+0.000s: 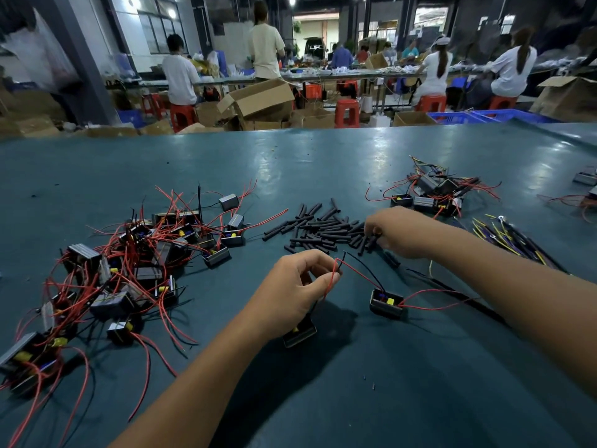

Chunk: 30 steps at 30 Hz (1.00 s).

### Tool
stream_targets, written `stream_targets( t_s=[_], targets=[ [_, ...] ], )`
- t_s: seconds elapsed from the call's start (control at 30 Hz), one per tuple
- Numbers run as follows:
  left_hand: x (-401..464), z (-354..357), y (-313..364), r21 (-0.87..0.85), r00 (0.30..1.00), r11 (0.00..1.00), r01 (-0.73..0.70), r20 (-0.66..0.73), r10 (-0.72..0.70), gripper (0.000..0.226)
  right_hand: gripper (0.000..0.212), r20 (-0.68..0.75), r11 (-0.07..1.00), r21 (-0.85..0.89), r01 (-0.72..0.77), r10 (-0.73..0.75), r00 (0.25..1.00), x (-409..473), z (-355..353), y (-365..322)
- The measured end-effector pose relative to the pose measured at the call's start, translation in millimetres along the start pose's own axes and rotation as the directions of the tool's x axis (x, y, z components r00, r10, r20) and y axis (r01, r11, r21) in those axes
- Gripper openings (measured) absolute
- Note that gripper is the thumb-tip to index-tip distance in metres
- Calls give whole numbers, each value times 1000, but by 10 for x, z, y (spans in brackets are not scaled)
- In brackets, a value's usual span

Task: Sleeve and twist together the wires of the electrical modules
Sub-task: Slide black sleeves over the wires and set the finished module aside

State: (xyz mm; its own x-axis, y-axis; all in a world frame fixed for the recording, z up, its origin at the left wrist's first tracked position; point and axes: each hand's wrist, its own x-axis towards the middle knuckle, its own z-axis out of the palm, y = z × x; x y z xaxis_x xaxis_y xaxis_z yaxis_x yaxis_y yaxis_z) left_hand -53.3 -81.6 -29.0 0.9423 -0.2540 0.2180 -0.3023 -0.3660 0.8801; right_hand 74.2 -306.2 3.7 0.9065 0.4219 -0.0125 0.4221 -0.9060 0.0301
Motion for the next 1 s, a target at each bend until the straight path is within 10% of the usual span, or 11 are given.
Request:
stream_targets(
  t_s=[0.23,0.33,0.43,0.6,1.0],
  targets=[
    [-6,32,-5,-26,1000,1000,0,-28,0,11,15,-36,975,-175,134,-142,989,108,0,20],
    [-7,40,-12,-107,999,993,42,-15,-44,14,13,-245,975,205,88,-36,969,-48,-119,-22],
    [-16,44,5,-164,999,985,50,4,-50,15,8,-252,563,818,117,167,953,-358,-172,-201],
    [-1,102,27,-262,997,963,69,-25,-78,14,11,-69,-7,997,72,226,972,-806,23,-488],
    [-28,253,57,-309,981,950,47,-165,-102,16,10,32,-364,931,37,181,983,-893,159,-716]
  ],
)
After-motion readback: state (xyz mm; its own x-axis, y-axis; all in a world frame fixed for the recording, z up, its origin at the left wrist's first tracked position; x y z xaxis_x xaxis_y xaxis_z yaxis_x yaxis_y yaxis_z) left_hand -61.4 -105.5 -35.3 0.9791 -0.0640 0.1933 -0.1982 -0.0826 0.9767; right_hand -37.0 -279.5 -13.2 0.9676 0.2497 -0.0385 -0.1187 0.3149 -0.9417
